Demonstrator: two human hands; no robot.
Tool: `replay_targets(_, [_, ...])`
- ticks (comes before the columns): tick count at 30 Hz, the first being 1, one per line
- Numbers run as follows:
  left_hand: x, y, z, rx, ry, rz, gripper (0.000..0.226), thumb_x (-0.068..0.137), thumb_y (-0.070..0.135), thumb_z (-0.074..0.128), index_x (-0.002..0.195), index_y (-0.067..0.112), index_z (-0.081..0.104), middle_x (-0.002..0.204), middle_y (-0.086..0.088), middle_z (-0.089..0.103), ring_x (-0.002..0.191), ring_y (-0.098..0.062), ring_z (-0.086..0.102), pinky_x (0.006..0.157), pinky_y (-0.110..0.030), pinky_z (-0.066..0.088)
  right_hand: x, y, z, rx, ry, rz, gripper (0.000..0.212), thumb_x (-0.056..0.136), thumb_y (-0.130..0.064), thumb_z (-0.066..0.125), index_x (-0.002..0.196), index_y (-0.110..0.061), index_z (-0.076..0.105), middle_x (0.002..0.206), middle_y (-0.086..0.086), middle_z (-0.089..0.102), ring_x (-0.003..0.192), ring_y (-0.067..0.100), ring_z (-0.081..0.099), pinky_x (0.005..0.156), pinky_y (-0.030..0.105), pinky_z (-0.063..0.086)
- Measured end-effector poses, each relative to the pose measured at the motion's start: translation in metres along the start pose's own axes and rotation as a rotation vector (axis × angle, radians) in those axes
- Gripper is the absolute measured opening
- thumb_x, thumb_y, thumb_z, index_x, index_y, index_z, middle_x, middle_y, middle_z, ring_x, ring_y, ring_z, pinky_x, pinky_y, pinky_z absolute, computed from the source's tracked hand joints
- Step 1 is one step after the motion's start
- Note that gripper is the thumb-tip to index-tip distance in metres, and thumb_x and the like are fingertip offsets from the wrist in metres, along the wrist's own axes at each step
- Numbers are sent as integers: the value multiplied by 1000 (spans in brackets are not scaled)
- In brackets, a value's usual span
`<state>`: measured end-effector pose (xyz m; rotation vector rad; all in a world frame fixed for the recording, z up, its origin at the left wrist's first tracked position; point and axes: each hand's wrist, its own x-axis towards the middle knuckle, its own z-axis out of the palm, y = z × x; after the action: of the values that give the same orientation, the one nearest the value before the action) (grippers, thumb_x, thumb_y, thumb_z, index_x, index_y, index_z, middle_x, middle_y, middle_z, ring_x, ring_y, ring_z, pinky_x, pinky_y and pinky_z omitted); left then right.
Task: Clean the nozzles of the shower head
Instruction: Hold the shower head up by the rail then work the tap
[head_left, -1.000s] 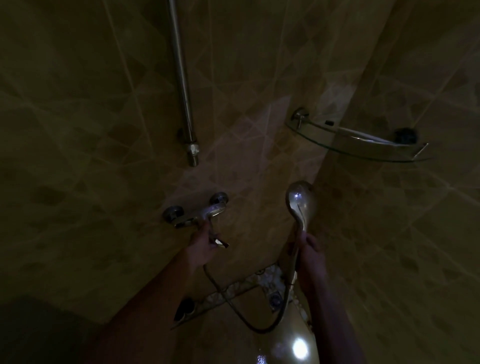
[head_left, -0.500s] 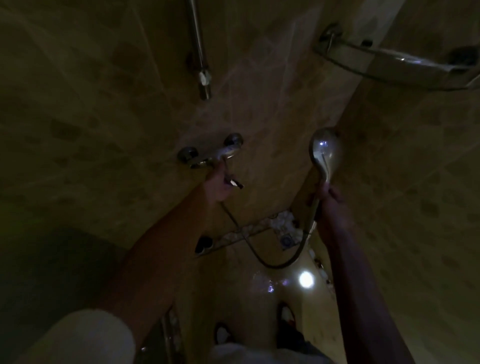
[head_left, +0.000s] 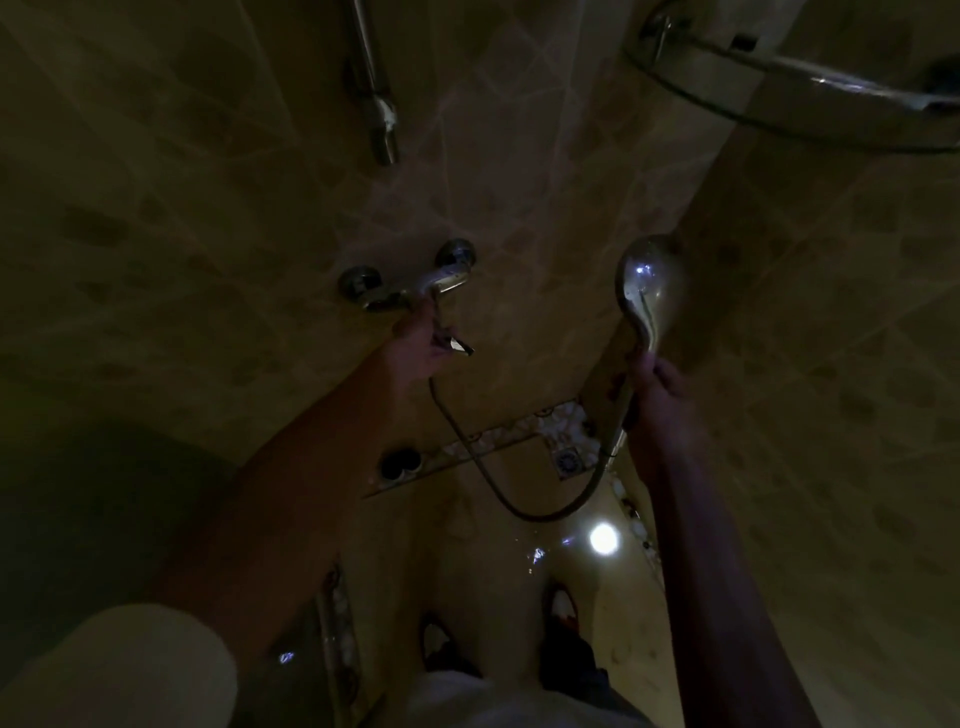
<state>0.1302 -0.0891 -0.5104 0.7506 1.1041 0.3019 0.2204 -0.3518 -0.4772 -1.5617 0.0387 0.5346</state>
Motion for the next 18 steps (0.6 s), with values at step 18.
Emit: replay_targets(18, [-7,-3,6,67,110,64,39,96,50,47,106,13,48,84,-9,58,70,-18,57,65,-40,55,7,3,-7,-26,-50,-38,37,92,-49,52,96,-13,63,77,5,62,66,18,56,60,34,47])
